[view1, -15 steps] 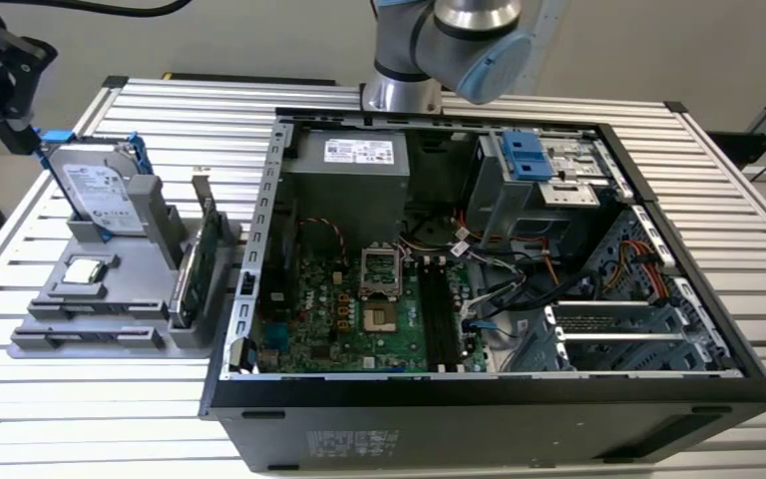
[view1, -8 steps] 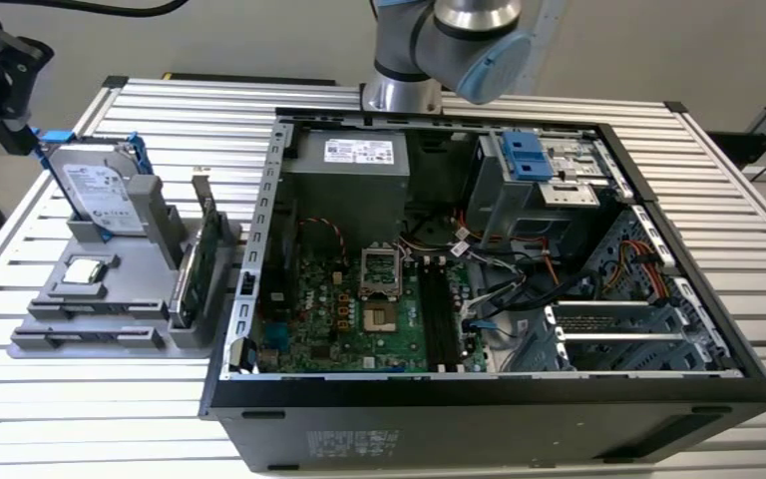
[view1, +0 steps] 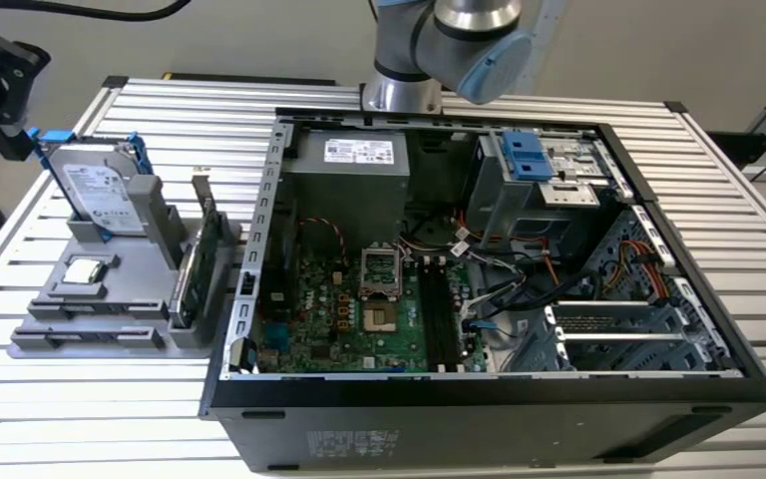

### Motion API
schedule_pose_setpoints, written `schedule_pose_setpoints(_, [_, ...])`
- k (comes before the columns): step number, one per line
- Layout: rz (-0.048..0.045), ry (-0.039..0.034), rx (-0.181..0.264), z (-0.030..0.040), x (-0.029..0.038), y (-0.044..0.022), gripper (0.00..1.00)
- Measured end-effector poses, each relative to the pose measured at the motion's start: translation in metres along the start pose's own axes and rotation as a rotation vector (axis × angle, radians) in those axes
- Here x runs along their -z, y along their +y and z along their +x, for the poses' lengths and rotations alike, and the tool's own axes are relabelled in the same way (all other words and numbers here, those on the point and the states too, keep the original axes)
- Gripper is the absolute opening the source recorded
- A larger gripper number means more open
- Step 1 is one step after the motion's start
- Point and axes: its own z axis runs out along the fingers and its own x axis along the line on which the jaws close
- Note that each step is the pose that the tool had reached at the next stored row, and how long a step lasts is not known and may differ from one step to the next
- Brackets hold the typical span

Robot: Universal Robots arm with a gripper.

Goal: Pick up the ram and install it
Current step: 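Reach for the ram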

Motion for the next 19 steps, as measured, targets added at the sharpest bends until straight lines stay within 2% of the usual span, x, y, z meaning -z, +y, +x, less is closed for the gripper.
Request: schedule_pose_setpoints(19, [-0.0022, 0.0060, 0.121, -0.0006, -0.0013, -0.0084, 0.00])
